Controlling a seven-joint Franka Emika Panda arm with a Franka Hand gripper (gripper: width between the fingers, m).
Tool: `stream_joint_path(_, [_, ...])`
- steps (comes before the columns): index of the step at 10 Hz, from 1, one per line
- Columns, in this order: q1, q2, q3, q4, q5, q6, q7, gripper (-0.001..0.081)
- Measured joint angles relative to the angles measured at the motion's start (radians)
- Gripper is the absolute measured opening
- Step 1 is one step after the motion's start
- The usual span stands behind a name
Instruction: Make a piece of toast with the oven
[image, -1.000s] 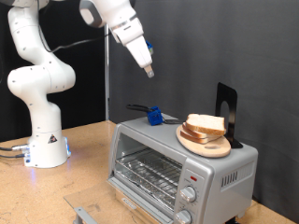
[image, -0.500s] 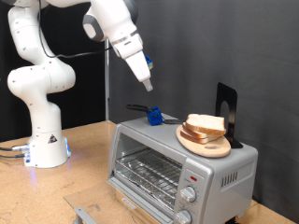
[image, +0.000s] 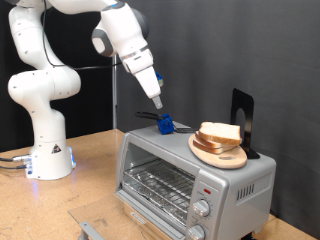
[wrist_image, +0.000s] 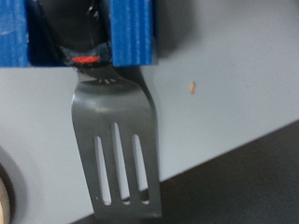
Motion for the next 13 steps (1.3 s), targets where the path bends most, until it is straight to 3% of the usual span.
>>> stream_joint_path(5, [0.0,0.085,0.014,0.009,0.015,0.12,0.041,0.0682])
stream_joint_path(13, [0.01,0.167,0.014,0.031,0.036,0.12,0.024,0.0682])
